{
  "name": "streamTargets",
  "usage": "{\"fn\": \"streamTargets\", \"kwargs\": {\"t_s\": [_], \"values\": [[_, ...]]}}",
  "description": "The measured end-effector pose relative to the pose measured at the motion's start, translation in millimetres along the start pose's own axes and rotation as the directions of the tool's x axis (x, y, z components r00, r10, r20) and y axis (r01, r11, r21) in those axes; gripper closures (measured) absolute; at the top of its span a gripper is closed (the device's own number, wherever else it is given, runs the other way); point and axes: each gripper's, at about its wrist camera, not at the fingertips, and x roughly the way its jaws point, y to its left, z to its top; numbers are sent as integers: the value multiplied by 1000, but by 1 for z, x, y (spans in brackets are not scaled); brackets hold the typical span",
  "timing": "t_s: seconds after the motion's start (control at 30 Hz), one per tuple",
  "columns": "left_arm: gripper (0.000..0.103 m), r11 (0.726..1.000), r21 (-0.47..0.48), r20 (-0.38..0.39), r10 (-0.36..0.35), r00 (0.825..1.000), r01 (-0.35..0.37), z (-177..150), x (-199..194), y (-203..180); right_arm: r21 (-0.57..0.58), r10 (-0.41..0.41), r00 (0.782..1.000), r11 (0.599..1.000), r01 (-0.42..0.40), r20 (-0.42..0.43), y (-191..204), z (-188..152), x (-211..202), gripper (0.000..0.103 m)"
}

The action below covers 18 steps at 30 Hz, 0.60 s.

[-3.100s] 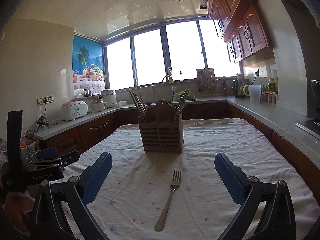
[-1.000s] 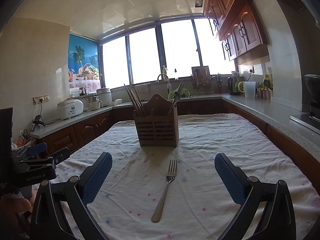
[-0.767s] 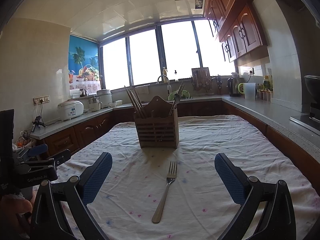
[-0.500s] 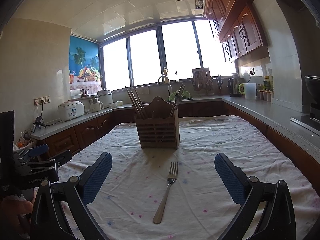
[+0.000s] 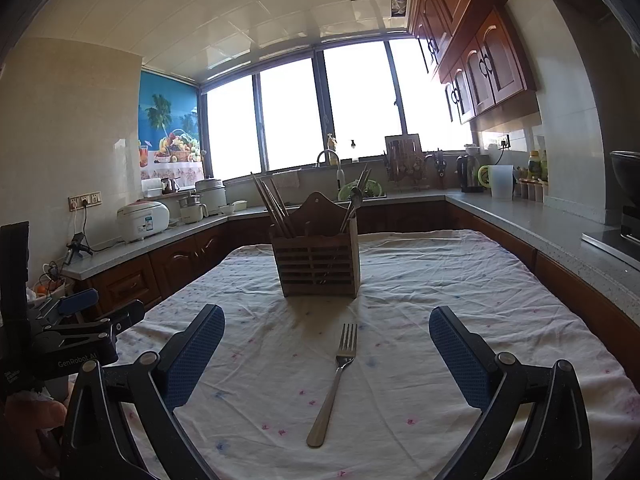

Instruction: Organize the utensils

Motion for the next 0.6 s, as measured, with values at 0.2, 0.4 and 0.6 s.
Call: {"fn": "streamTargets", "kwargs": {"t_s": [0.2,0.4,0.6], "values": [[0,1000,5,-1,-1,1000,1,1,1,-1,-1,0,1000,1000,0,-1,0,0,0,0],[0,1000,2,-2,-3,1000,3,2,2,-1,-1,2,1000,1000,-2,-3,-2,0,2,0],[0,1000,2,-4,-2,1000,2,2,3,-2,2,2,1000,1000,-2,-8,-2,0,4,0]]}}
